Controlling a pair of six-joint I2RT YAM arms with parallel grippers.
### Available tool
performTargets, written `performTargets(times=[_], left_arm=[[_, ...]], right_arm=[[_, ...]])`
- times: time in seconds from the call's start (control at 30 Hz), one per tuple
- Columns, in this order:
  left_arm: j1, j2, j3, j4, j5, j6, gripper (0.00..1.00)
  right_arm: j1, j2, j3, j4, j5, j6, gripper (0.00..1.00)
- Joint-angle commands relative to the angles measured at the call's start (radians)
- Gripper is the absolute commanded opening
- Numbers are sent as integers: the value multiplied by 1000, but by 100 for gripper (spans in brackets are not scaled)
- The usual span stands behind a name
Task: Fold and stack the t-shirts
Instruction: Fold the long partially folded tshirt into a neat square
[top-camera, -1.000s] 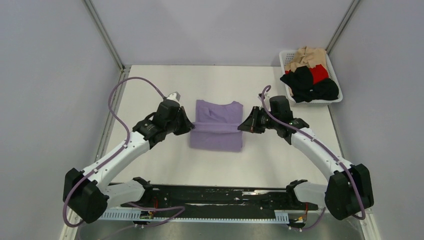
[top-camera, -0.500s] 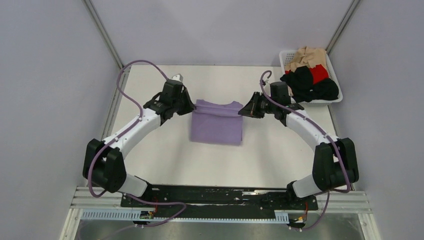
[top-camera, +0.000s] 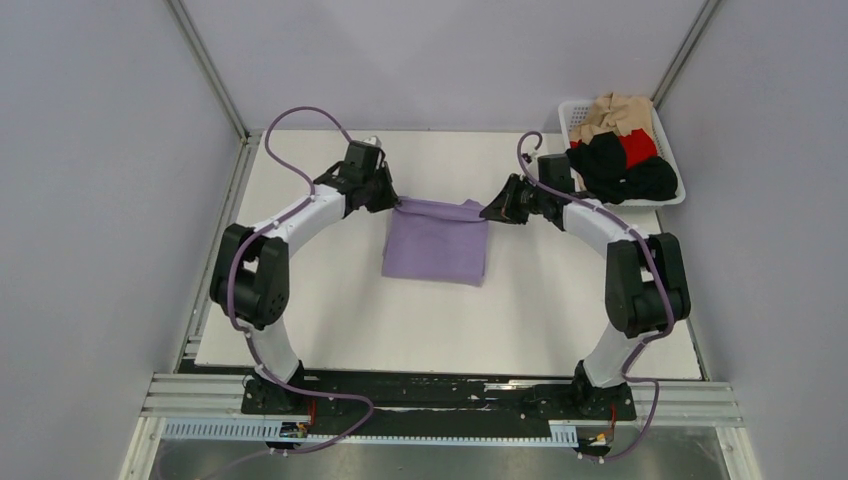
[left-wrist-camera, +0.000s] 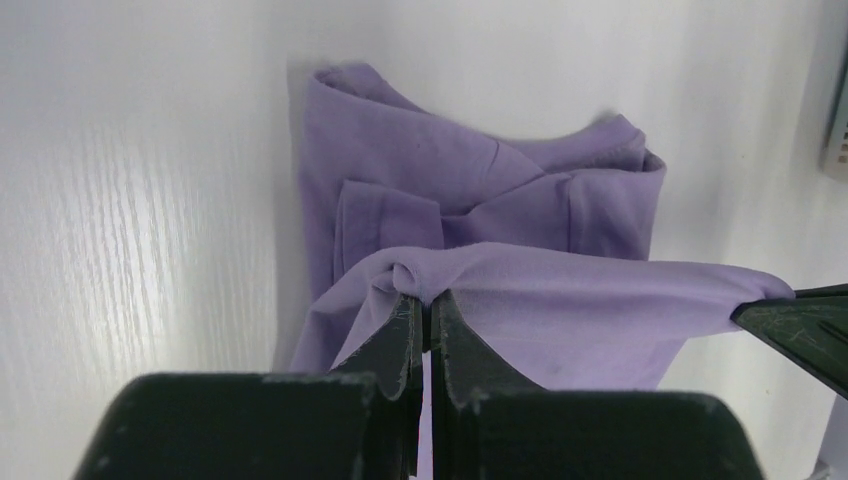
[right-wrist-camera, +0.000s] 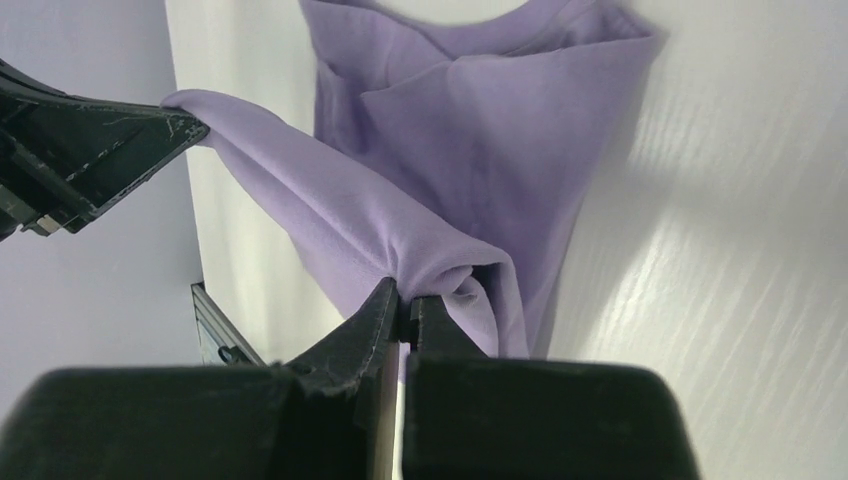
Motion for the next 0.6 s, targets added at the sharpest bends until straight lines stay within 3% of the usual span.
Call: performTargets(times=[0.0, 0.03, 0.1, 0.13, 0.2, 0.23, 0.37, 0.57], left_arm=[[33, 94, 118, 2, -30, 38, 1], [38, 109, 132, -5, -38, 34, 3], [46, 152, 173, -20, -44, 26, 22], [49, 175, 202, -27, -41, 26, 51], [60, 194, 252, -41, -31, 26, 92], [64, 196, 269, -58, -25, 31, 98], [66, 164, 290, -69, 17, 67, 100], [65, 92, 120, -59, 99, 152, 100]], right_arm=[[-27, 99, 88, 71, 49, -21, 7], [-31, 128, 113, 74, 47, -31, 12], [-41, 183, 165, 73, 49, -33, 33], [-45, 203, 189, 68, 41, -31, 44], [-50, 208, 215, 58, 35, -28, 62], [-50, 196, 213, 57, 35, -28, 69], [-41, 106, 153, 57, 55, -34, 99], [-26, -27, 1, 83, 65, -53, 100]])
